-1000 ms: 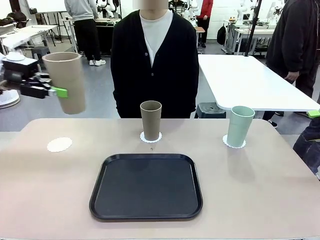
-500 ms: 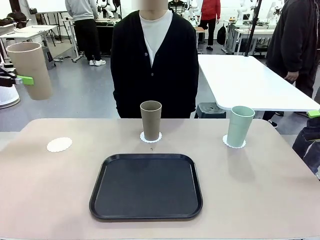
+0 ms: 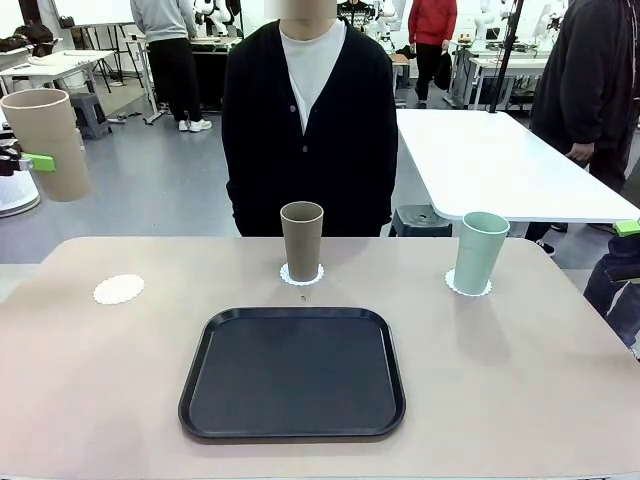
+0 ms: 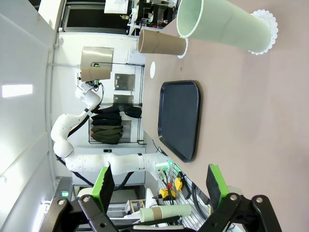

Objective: Place coasters on the table and set cups on them.
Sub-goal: Take one Reusable plastic cup from the Flat Tray and place it on a coaster set by the human.

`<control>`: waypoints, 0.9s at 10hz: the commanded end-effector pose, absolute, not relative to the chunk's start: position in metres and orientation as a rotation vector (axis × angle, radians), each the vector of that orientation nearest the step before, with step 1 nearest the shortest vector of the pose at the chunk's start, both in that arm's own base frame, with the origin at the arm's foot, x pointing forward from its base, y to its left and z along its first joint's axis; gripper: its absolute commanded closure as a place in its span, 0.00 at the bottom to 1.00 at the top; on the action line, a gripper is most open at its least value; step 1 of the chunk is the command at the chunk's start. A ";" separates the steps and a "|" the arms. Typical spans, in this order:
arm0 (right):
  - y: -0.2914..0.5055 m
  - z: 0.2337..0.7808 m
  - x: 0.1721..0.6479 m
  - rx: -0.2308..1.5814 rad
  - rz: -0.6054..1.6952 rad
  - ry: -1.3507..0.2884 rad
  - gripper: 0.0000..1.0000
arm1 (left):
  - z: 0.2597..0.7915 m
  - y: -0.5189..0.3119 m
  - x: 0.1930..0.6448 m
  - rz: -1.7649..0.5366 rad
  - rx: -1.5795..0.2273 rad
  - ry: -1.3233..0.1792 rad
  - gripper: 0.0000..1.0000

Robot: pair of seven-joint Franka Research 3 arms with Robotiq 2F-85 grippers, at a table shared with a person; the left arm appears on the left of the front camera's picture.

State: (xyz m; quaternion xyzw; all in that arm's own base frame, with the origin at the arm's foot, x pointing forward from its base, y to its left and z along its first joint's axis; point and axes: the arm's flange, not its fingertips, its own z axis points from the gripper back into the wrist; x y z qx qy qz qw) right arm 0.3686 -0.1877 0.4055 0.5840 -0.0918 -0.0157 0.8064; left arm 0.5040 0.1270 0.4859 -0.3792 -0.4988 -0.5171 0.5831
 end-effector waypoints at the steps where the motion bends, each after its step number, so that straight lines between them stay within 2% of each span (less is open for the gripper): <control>1: -0.187 0.406 0.368 1.244 -0.027 -0.192 0.00 | 0.484 0.135 0.505 -1.208 -0.885 -1.167 0.15; 6: -0.187 0.406 0.368 1.244 -0.027 -0.192 0.00 | 0.480 0.132 0.504 -1.193 -0.882 -1.161 0.15; 9: -0.187 0.406 0.368 1.244 -0.027 -0.192 0.00 | 0.439 0.152 0.570 -1.121 -1.018 -1.149 0.15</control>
